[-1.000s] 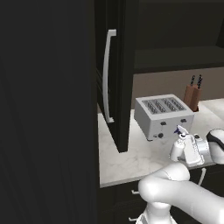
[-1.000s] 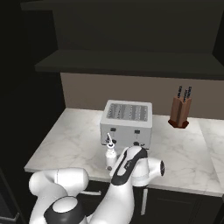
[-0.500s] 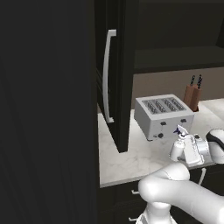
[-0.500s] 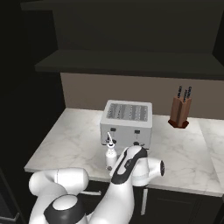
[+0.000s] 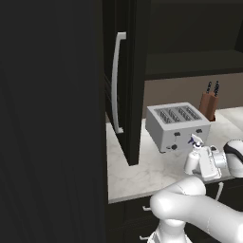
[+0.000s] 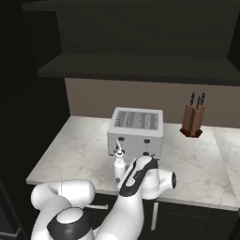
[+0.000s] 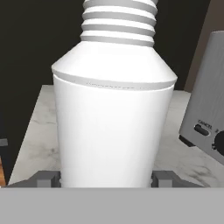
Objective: Move the cutting board and knife to the sink. Then move spray from the cabinet to the counter.
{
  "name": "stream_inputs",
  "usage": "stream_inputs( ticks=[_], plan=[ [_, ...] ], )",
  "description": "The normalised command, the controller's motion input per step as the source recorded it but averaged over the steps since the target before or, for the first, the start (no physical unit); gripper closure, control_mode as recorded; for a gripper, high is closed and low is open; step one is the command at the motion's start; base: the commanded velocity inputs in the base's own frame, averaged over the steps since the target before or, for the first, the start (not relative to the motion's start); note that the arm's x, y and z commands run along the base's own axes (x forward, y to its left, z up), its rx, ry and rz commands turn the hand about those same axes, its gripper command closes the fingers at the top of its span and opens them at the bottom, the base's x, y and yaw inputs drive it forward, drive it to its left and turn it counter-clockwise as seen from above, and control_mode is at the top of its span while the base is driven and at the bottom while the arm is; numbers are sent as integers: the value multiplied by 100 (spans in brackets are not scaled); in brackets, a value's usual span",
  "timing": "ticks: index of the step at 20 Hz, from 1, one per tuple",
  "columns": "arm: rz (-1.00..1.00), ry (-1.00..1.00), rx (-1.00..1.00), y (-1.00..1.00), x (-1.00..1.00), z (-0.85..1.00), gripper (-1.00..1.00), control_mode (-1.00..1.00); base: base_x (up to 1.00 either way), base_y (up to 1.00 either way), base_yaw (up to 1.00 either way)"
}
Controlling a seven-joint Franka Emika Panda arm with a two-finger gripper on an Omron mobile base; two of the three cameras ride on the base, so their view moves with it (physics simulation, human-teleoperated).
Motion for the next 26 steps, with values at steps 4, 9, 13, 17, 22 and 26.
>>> stream_inputs(
  ticks=[4, 9, 13, 17, 22, 26],
  plan=[
    [0, 0, 0, -7, 0, 0, -100, -100, 0, 0, 0],
    [0, 0, 0, -6, -2, 0, -100, -100, 0, 0, 0],
    [0, 0, 0, -11, -1, 0, -100, -100, 0, 0, 0],
    [0, 0, 0, -21, -8, 2, -100, -100, 0, 0, 0],
    [-2, 0, 0, -13, -30, 14, -100, -100, 0, 0, 0],
    [-7, 1, -1, -1, -32, 23, -100, -100, 0, 0, 0]
  ],
)
